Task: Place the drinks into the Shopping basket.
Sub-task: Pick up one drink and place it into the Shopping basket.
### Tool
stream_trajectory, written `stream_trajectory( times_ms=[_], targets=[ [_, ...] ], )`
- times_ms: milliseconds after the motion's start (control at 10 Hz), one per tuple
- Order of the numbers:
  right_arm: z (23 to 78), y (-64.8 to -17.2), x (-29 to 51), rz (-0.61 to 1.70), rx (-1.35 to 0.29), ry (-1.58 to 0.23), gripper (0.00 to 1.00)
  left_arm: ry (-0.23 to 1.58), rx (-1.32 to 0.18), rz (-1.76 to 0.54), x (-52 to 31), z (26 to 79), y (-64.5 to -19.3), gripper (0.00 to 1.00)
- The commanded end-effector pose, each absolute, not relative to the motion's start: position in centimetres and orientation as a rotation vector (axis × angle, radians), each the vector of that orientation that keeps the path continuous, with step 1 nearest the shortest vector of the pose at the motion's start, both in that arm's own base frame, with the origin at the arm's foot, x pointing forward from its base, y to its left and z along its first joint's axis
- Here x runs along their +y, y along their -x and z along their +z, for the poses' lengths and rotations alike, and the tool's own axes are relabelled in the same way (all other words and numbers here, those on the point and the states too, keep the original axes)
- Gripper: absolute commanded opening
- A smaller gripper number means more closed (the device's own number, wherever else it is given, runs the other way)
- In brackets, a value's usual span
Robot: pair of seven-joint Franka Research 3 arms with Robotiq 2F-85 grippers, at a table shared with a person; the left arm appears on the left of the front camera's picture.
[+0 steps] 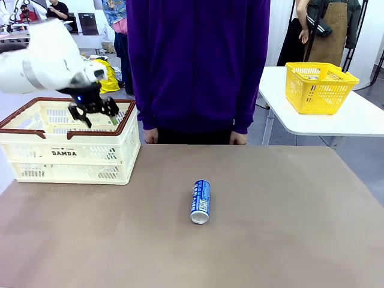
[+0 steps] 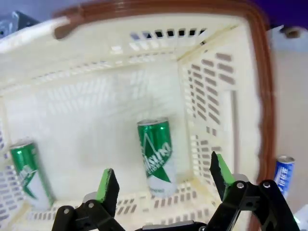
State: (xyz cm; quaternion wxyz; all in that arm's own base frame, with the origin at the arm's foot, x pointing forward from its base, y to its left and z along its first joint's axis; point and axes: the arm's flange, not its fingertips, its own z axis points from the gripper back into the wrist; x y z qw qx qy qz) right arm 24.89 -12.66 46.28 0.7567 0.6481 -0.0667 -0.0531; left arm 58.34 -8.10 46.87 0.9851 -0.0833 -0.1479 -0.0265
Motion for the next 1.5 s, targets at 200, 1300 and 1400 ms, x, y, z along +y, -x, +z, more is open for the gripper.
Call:
stream_trajectory(
  times_ms=[200,1300,1400],
  targets=[
    [47.0,-25.2,-12.5,-0.134,-0.146,-1.437,1.00,0.416,-0.282,-0.183,-5.5,57.2,-52.0,1.00],
    [47.0,-25.2,-12.5,-0.134,-0.146,-1.437,1.00,1.193,-0.316,0.095,23.5,55.2,-41.1,1.00],
    [47.0,-25.2,-12.5,-0.134,-0.146,-1.437,1.00,1.193,-0.316,0.095,23.5,55.2,-41.1,1.00]
  ],
)
